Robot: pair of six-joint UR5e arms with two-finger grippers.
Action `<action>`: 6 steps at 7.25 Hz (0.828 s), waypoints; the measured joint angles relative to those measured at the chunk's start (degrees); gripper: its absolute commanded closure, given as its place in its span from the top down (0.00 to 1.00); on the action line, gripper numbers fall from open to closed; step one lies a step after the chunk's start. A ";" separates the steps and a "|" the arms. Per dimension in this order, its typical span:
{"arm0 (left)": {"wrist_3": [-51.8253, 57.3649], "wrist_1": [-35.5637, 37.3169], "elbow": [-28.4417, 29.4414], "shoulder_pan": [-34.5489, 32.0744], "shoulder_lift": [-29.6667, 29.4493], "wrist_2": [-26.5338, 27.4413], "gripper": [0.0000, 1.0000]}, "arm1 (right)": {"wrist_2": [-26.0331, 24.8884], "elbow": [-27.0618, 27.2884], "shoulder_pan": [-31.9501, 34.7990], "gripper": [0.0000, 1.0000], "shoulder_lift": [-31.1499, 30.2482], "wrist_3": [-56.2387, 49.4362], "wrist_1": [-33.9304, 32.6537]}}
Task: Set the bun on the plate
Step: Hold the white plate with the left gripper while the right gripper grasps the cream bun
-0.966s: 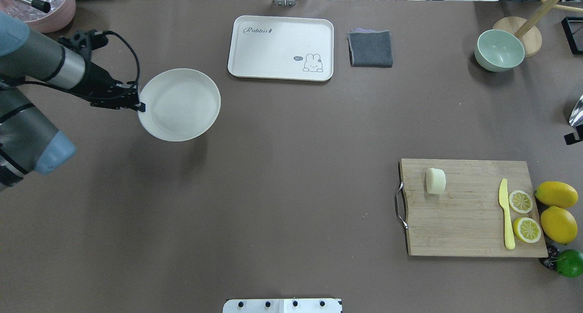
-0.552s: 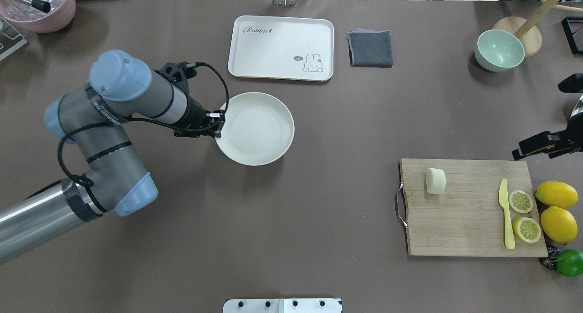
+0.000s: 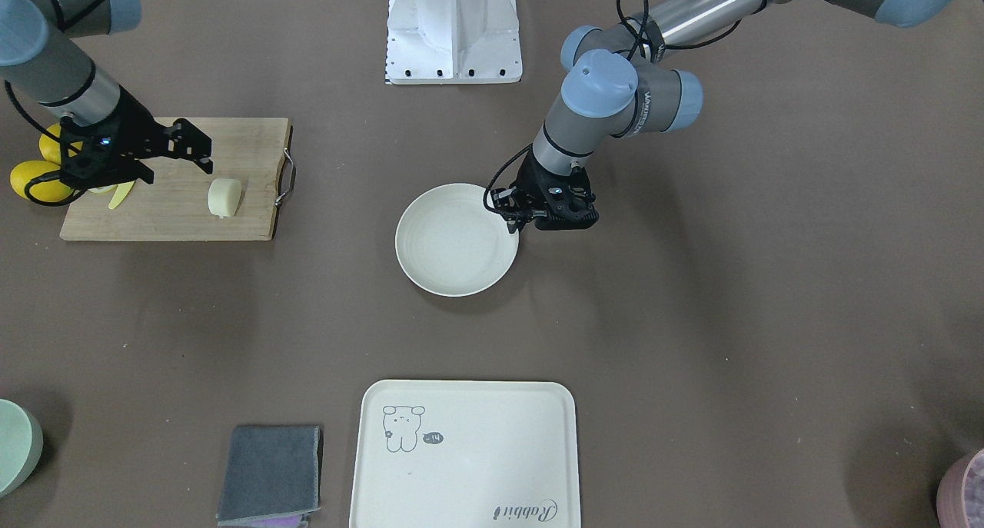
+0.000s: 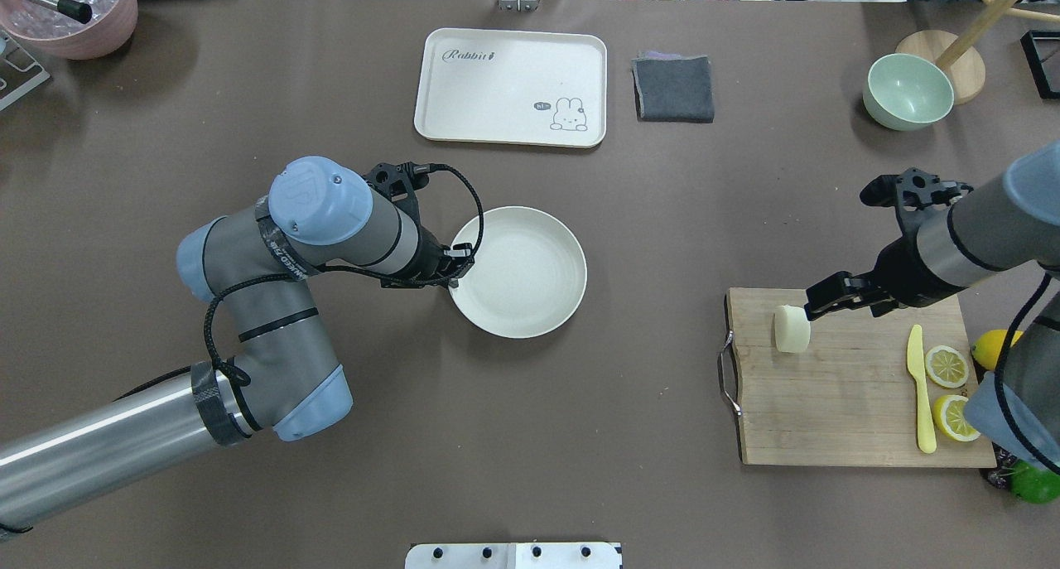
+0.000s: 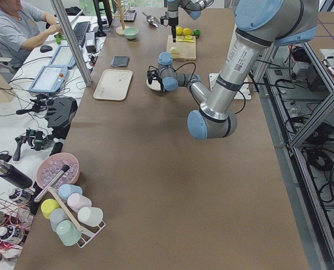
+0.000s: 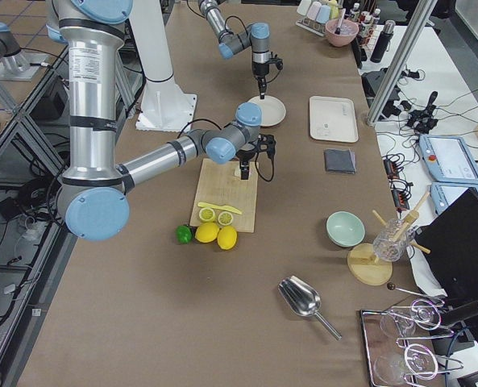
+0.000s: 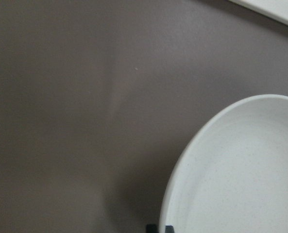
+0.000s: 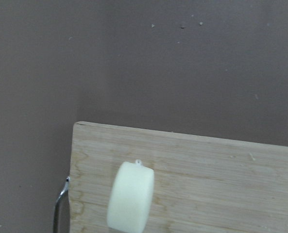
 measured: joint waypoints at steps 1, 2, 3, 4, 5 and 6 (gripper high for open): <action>-0.11 -0.08 0.28 0.37 -0.36 0.28 0.00 | -1.37 -1.67 -1.72 0.99 1.61 2.51 0.00; -0.15 -0.12 0.35 0.50 -0.51 0.38 0.00 | -2.11 -2.91 -2.65 0.98 2.34 3.82 0.07; -0.16 -0.13 0.35 0.54 -0.59 0.42 0.00 | -2.66 -3.96 -3.10 0.95 2.61 4.52 0.17; -0.16 -0.14 0.33 0.57 -0.55 0.43 0.00 | -3.29 -5.05 -3.42 0.94 2.98 4.87 0.22; -0.16 -0.14 0.29 0.58 -0.46 0.44 0.00 | -3.68 -5.88 -3.66 0.94 3.69 5.04 0.21; -0.16 -0.14 0.27 0.58 -0.44 0.44 0.17 | -3.75 -6.35 -3.78 0.89 4.30 5.32 0.21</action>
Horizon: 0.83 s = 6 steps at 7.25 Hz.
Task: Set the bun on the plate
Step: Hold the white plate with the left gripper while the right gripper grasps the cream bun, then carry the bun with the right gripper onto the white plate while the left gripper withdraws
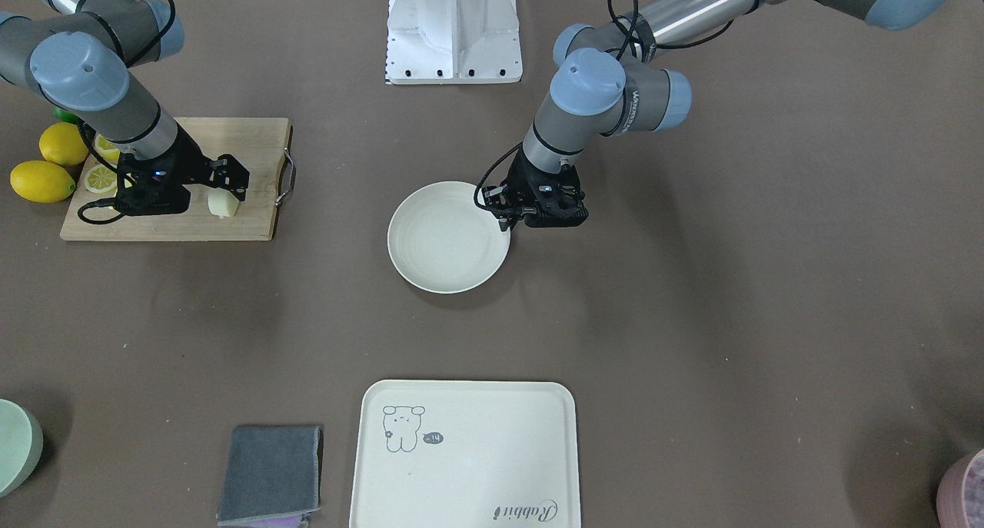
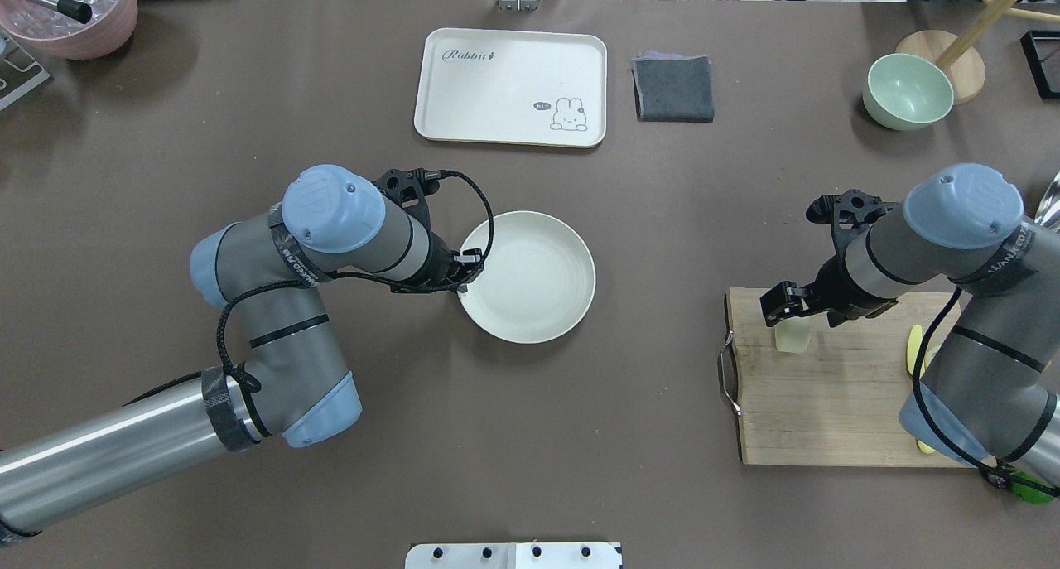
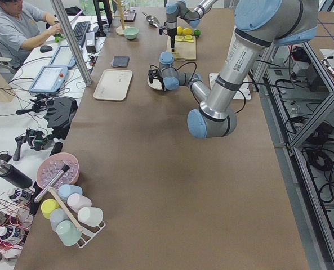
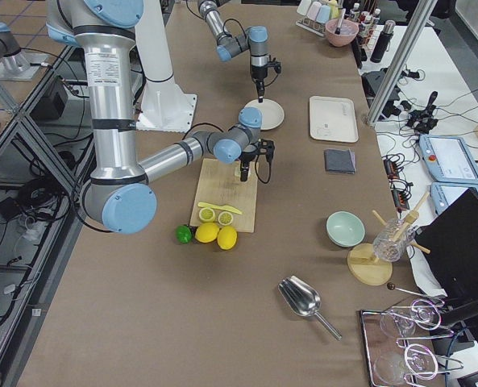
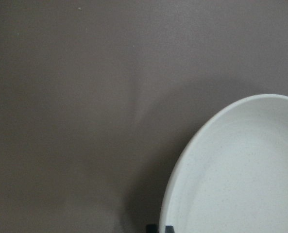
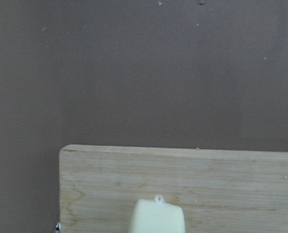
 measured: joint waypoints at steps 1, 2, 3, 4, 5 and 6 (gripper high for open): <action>0.02 0.00 0.01 0.00 0.00 0.00 0.72 | -0.04 -0.20 -0.16 0.70 0.33 0.49 0.00; 0.06 0.00 0.02 0.00 -0.01 0.02 0.82 | -0.07 -0.29 -0.37 0.44 0.40 0.94 -0.01; 0.08 -0.02 0.01 0.00 -0.02 0.06 0.84 | -0.08 -0.32 -0.49 0.27 0.42 1.14 -0.01; 0.06 -0.06 -0.07 -0.01 -0.05 0.08 0.85 | -0.05 -0.33 -0.52 0.25 0.43 1.18 -0.01; 0.03 -0.08 -0.33 -0.04 -0.08 0.08 0.85 | 0.05 -0.31 -0.54 0.25 0.43 1.18 -0.01; 0.01 -0.09 -0.74 -0.07 -0.04 0.09 0.85 | 0.23 -0.18 -0.56 0.25 0.47 1.14 0.01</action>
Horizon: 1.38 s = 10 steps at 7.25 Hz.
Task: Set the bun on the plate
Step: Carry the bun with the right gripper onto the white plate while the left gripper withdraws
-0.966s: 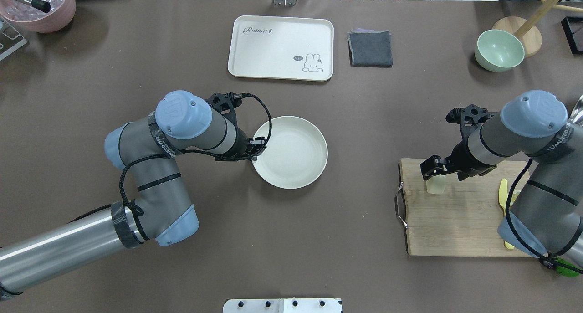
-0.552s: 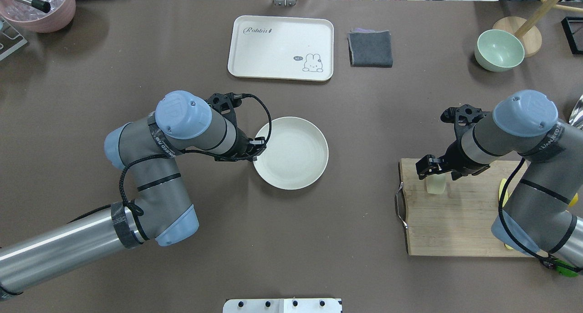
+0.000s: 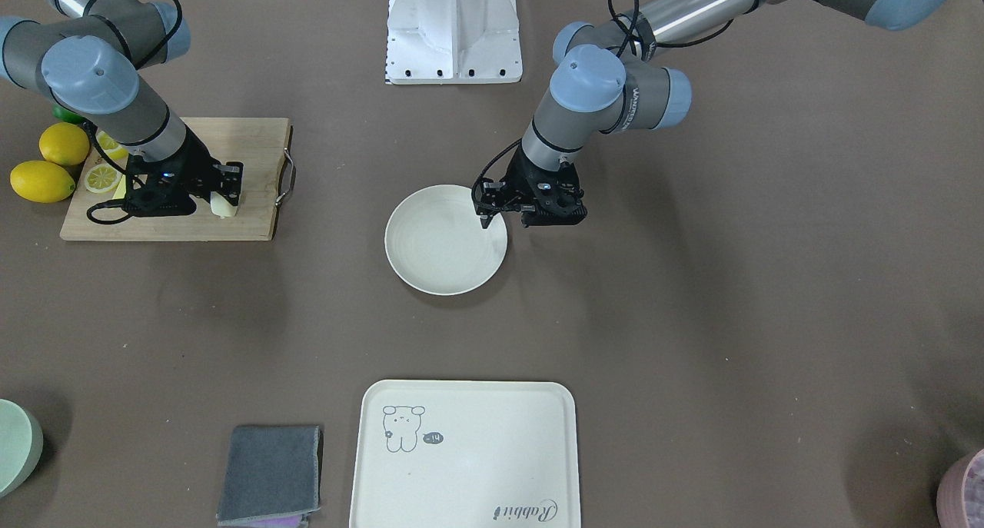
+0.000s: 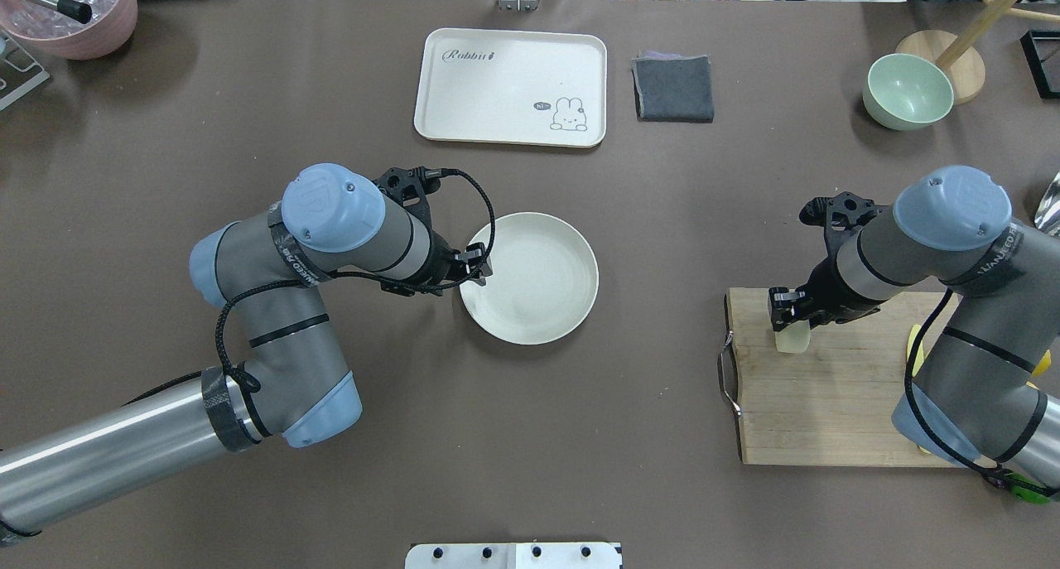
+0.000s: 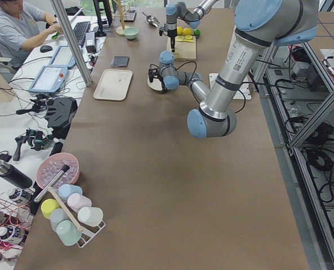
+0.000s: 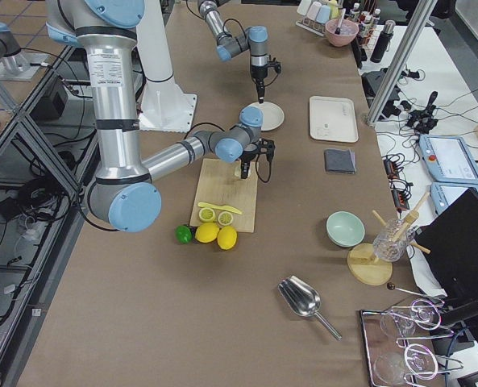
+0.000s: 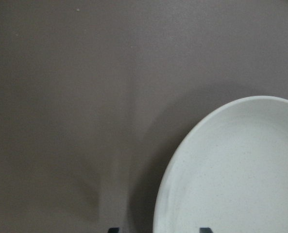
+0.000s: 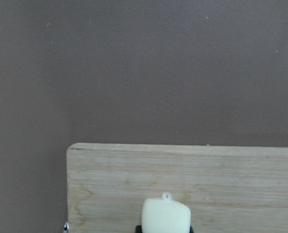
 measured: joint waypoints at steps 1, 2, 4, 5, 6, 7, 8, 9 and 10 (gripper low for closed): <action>-0.01 0.00 -0.44 -0.03 0.14 0.00 0.85 | 0.20 0.31 0.07 0.26 0.29 -0.02 -0.03; 0.01 0.00 -1.26 -0.21 0.40 -0.02 0.85 | 0.37 0.65 0.41 0.26 1.30 -0.03 -0.21; 0.27 0.00 -8.22 -0.98 6.19 -0.21 0.87 | 0.13 0.43 0.89 0.30 6.96 0.05 -1.30; 0.61 0.00 -13.26 -1.71 11.55 -0.69 0.89 | -0.22 -0.77 0.70 0.30 11.94 0.12 -3.46; 1.64 -0.02 -17.60 -2.42 16.99 -1.42 0.97 | -1.01 -3.09 -0.08 0.30 17.90 0.83 -6.02; 4.24 -0.16 -20.61 -3.24 21.84 -2.28 0.97 | -3.18 -6.08 -1.97 0.31 23.79 2.87 -7.71; 7.60 -0.70 -22.20 -4.46 25.92 -3.51 0.97 | -6.38 -9.78 -4.30 0.32 29.15 5.06 -8.44; 10.34 -1.90 -22.59 -6.21 29.47 -5.44 0.97 | -8.74 -14.01 -6.24 0.32 33.68 6.62 -8.62; 12.40 -3.04 -22.29 -7.60 31.75 -7.00 0.97 | -10.21 -17.19 -7.66 0.34 36.49 7.65 -8.55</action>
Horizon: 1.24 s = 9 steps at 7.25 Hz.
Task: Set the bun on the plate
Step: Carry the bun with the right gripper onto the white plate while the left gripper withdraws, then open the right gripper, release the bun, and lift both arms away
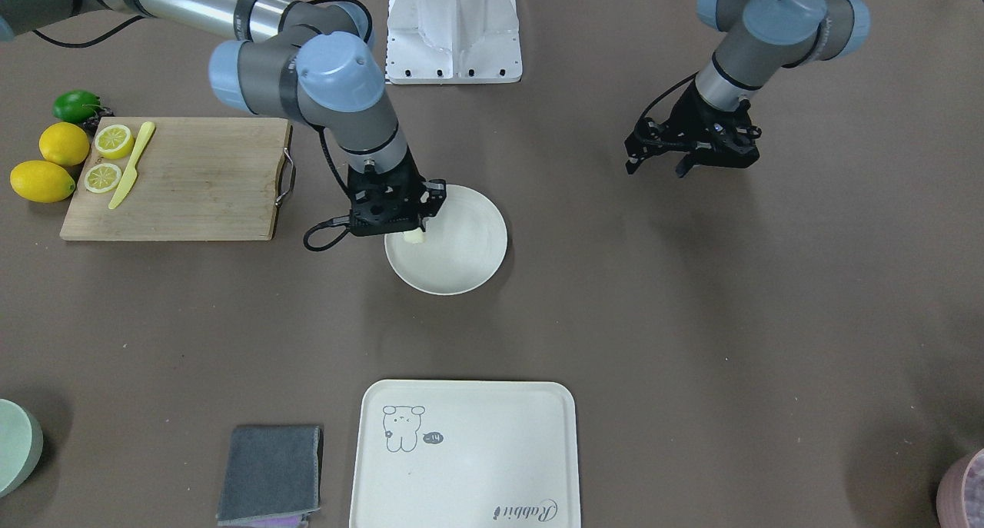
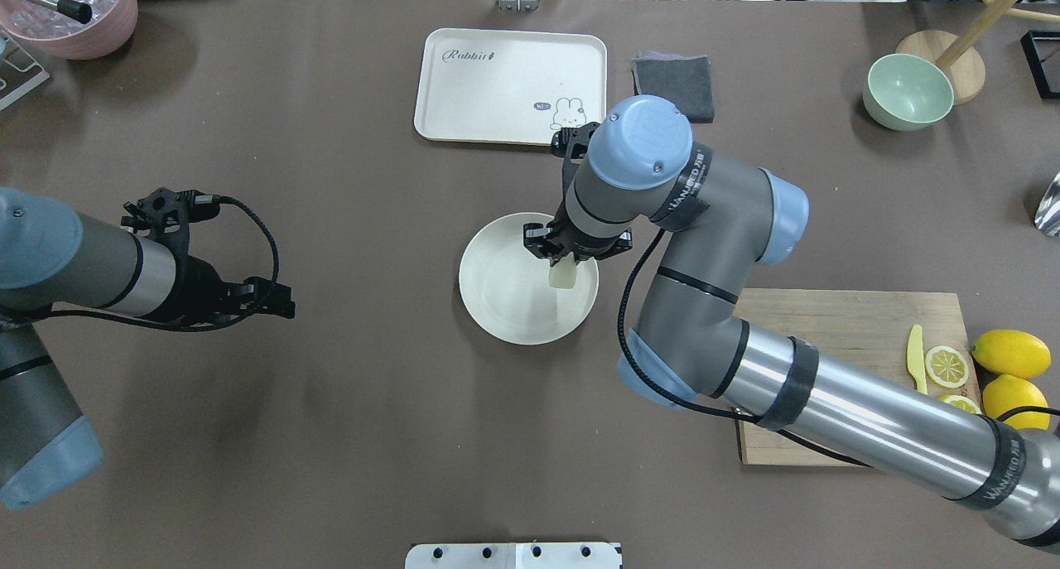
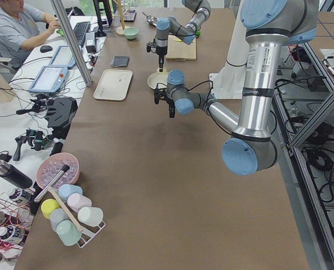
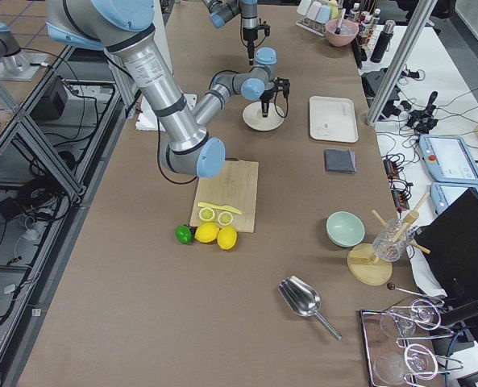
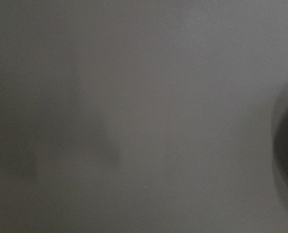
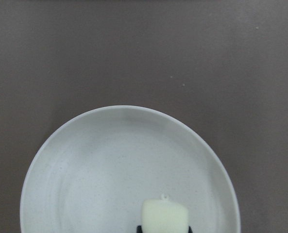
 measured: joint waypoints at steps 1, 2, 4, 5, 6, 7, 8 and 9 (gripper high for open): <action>2.18 -0.83 0.70 -0.85 1.06 -0.88 0.97 | -1.25 -1.88 -1.11 0.34 1.46 0.53 0.11; 3.96 -1.45 1.29 -1.32 1.50 -1.33 0.97 | -1.95 -2.83 -1.85 0.37 2.07 0.73 0.16; 5.17 -1.72 1.67 -1.60 1.65 -1.35 0.97 | -2.57 -4.26 -2.65 0.38 2.85 0.81 0.18; 5.26 -1.72 1.71 -1.60 1.70 -1.20 0.97 | -2.89 -4.74 -2.96 0.44 3.02 0.77 0.21; 5.27 -1.72 1.71 -1.59 1.71 -1.13 0.97 | -3.06 -5.11 -3.13 0.52 3.11 0.71 0.22; 5.25 -1.72 1.69 -1.59 1.62 -1.07 0.97 | -3.14 -5.73 -3.22 0.56 3.34 0.64 0.21; 5.20 -1.73 1.69 -1.60 1.47 -1.05 0.97 | -3.16 -6.47 -3.27 0.72 3.62 0.52 0.20; 5.16 -1.77 1.85 -1.56 1.24 -1.06 0.97 | -3.17 -6.85 -3.30 0.76 3.80 0.38 0.21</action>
